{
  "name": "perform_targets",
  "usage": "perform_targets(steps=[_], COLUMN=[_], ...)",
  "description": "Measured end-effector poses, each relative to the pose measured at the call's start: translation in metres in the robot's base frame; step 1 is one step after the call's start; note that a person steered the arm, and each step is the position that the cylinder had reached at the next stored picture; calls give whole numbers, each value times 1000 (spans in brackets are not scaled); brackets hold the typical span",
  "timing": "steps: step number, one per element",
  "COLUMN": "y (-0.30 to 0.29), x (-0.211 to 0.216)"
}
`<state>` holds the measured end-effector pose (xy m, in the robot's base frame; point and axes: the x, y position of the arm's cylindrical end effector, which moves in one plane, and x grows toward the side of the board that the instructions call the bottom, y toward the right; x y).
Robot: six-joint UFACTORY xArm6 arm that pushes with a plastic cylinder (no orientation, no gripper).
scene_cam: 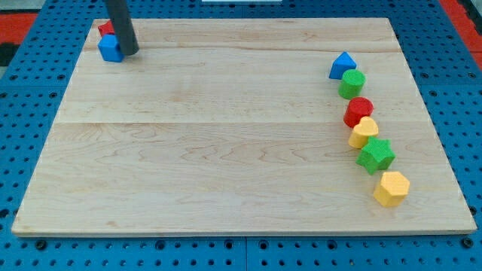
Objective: Nudge the group of blocks up a bit
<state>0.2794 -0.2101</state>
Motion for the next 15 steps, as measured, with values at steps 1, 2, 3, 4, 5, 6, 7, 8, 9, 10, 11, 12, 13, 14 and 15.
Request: perform_targets(steps=[1, 2, 3, 4, 5, 6, 7, 8, 9, 10, 11, 12, 13, 14, 15], y=[-7, 20, 63, 82, 118, 154, 188, 228, 277, 325, 357, 377, 415, 432, 428], x=[3, 10, 20, 20, 48, 99, 146, 196, 255, 314, 339, 327, 316, 316, 312])
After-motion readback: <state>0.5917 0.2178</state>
